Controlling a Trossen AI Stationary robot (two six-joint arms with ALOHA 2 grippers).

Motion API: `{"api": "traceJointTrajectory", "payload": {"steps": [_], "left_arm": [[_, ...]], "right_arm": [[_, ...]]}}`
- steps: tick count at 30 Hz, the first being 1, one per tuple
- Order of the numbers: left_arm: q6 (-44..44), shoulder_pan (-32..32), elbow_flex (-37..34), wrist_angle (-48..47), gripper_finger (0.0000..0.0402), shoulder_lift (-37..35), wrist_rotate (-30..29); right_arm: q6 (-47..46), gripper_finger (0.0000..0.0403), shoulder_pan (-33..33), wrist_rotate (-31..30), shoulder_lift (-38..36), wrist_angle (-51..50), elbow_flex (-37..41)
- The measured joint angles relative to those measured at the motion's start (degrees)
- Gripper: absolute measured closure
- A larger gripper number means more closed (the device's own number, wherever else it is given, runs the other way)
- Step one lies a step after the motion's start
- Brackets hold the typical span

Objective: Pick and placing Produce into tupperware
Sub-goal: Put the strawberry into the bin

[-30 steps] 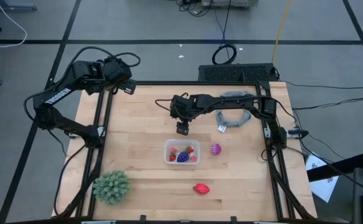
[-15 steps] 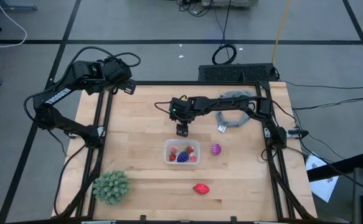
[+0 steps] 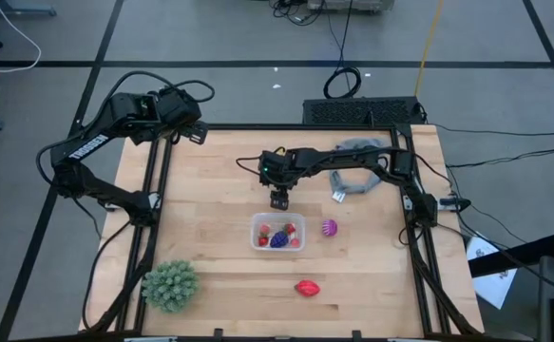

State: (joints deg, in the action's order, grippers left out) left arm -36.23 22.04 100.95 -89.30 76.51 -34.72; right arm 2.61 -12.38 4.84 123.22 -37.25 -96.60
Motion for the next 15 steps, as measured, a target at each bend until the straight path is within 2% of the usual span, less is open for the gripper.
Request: {"api": "traceJointTrajectory", "payload": {"steps": [15], "left_arm": [[0.0, 0.0, 0.0, 0.0, 0.0259, 0.0, -0.3]], "right_arm": [[0.2, 0.0169, 0.1, 1.7, 2.7, 0.6, 0.0]]}}
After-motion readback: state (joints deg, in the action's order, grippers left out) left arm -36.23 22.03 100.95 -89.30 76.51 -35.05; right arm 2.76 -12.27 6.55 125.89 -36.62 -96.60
